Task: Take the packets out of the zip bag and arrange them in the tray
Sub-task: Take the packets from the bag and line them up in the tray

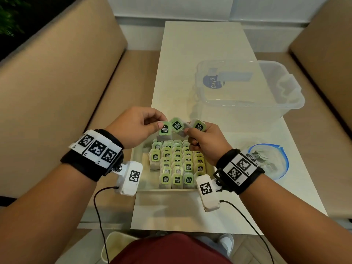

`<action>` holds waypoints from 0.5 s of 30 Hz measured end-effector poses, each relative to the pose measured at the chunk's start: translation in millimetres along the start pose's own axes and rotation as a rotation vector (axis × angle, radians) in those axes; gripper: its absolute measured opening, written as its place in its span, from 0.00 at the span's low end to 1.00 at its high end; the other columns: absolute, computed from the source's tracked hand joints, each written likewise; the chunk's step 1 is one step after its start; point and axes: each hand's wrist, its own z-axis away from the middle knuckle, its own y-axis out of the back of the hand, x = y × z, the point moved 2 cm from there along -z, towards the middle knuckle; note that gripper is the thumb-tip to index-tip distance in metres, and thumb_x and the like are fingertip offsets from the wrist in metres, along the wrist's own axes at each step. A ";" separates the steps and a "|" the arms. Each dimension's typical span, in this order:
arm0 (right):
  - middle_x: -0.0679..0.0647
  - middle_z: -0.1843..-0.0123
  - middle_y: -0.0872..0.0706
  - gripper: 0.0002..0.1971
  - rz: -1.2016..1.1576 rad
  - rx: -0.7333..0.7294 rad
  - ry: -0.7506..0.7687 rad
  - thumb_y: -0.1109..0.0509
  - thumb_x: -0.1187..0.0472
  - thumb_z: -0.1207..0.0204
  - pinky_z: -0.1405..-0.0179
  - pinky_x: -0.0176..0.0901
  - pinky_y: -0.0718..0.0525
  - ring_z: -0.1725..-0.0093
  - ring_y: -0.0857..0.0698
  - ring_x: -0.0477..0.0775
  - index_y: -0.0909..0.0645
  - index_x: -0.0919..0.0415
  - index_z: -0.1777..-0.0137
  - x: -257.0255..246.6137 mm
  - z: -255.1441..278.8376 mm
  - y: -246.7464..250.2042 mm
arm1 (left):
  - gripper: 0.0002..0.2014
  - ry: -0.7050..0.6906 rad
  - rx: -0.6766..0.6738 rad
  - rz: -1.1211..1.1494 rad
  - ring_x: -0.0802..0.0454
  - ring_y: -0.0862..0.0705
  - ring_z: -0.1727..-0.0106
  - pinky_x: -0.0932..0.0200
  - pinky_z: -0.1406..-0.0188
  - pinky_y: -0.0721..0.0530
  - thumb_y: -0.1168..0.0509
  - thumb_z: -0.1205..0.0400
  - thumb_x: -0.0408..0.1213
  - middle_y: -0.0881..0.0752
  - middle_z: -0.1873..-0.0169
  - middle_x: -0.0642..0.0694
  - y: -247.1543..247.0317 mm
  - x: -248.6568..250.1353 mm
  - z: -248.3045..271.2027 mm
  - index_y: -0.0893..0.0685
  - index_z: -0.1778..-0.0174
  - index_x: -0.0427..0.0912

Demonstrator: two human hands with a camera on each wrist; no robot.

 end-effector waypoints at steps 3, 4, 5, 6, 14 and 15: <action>0.61 0.67 0.21 0.12 -0.020 0.003 -0.026 0.28 0.67 0.23 0.76 0.39 0.28 0.75 0.31 0.47 0.18 0.76 0.45 -1.2 0.7 -0.6 | 0.05 0.017 -0.019 0.001 0.55 0.13 0.57 0.59 0.52 0.14 0.32 0.17 0.38 0.10 0.61 0.51 -4.5 1.5 1.3 0.12 0.51 0.52; 0.57 0.69 0.20 0.12 -0.032 0.005 -0.036 0.29 0.67 0.20 0.76 0.40 0.28 0.75 0.31 0.47 0.19 0.77 0.43 -1.2 0.7 0.0 | 0.05 0.022 -0.023 0.004 0.49 0.12 0.54 0.52 0.48 0.13 0.33 0.17 0.38 0.09 0.59 0.49 -6.3 2.3 1.5 0.12 0.51 0.52; 0.55 0.70 0.19 0.12 -0.051 0.007 -0.043 0.30 0.67 0.19 0.75 0.40 0.29 0.75 0.31 0.47 0.19 0.76 0.42 -1.5 0.8 0.3 | 0.05 0.020 -0.023 0.012 0.47 0.12 0.53 0.48 0.46 0.13 0.33 0.17 0.38 0.09 0.59 0.48 -7.8 4.2 2.4 0.12 0.51 0.51; 0.55 0.70 0.20 0.11 -0.075 0.006 -0.043 0.31 0.66 0.18 0.74 0.40 0.30 0.75 0.32 0.47 0.19 0.75 0.43 -2.2 1.3 0.3 | 0.05 0.019 -0.018 0.026 0.46 0.12 0.53 0.48 0.46 0.14 0.33 0.17 0.38 0.09 0.59 0.48 -8.8 6.3 3.6 0.12 0.51 0.51; 0.57 0.67 0.17 0.06 -0.234 0.032 -0.020 0.32 0.66 0.17 0.77 0.36 0.29 0.74 0.31 0.47 0.20 0.71 0.48 -13.5 4.2 1.7 | 0.03 0.015 0.037 0.144 0.58 0.13 0.66 0.69 0.62 0.16 0.26 0.23 0.33 0.09 0.63 0.44 -16.6 18.5 12.5 0.10 0.55 0.44; 0.56 0.67 0.17 0.06 -0.233 0.022 -0.016 0.32 0.66 0.17 0.77 0.36 0.28 0.74 0.31 0.48 0.20 0.71 0.47 -14.1 3.6 2.4 | 0.03 0.022 0.023 0.150 0.58 0.14 0.66 0.66 0.61 0.15 0.26 0.22 0.33 0.09 0.64 0.44 -18.3 19.2 12.4 0.10 0.55 0.45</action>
